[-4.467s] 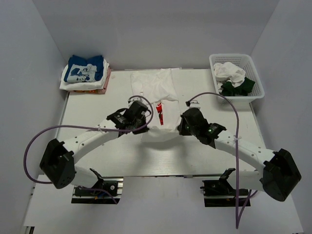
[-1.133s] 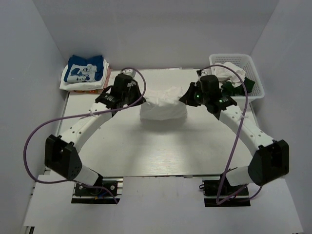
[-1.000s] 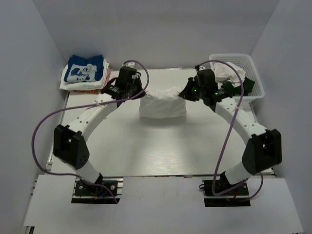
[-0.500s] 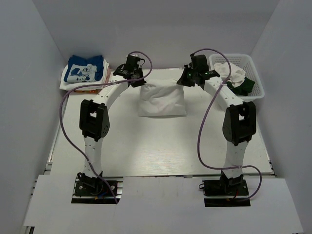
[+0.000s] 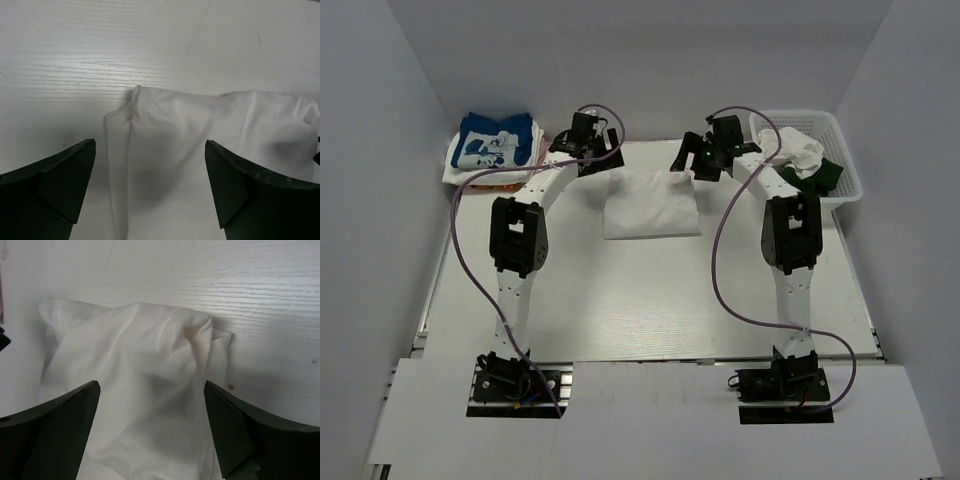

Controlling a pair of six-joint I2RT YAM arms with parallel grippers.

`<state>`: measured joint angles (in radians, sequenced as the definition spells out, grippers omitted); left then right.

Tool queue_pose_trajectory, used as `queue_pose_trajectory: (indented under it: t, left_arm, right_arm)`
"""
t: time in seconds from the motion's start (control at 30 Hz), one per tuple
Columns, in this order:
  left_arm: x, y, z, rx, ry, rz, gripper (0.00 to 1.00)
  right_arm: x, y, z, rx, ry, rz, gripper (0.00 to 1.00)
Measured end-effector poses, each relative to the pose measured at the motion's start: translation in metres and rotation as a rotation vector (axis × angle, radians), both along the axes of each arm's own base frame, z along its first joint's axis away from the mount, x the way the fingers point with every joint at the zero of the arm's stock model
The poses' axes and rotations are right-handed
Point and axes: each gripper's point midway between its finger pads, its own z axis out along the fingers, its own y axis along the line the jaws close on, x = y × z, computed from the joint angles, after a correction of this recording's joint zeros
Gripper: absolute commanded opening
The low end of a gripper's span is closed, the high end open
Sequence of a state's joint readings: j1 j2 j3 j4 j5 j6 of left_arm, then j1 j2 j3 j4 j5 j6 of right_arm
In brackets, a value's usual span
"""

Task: Fold and stack the t-shirts
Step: Fold the long partially folded tshirt into a neat square, then put the neatly folded tshirt into the corner of the board with the left arm

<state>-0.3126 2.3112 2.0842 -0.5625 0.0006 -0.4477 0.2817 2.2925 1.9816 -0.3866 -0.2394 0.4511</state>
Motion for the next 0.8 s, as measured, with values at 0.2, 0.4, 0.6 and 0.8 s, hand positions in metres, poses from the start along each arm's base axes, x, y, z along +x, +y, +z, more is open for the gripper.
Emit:
queue_pose_trajectory:
  t: [0.2,0.4,0.6,0.8]
  left_arm:
    - [-0.037,0.003,-0.026,-0.025,0.068,-0.091,1.0]
    - [-0.087,-0.002,-0.071,-0.025,0.196,-0.191,1.0]
    - [-0.08,-0.012,-0.074,-0.039,0.193,-0.221,0.84]
    - [-0.062,-0.018,-0.083,-0.025,0.179,-0.236,0.48]
  right_arm:
    - [-0.046,-0.003,0.031,0.039,-0.043,0.061,0.9]
    - [-0.092,-0.008,0.06,0.058,-0.105,0.109,0.9]
    - [-0.122,-0.017,0.059,0.046,-0.105,0.133,0.9]
    - [-0.131,-0.023,0.088,0.033,-0.177,0.141,0.9]
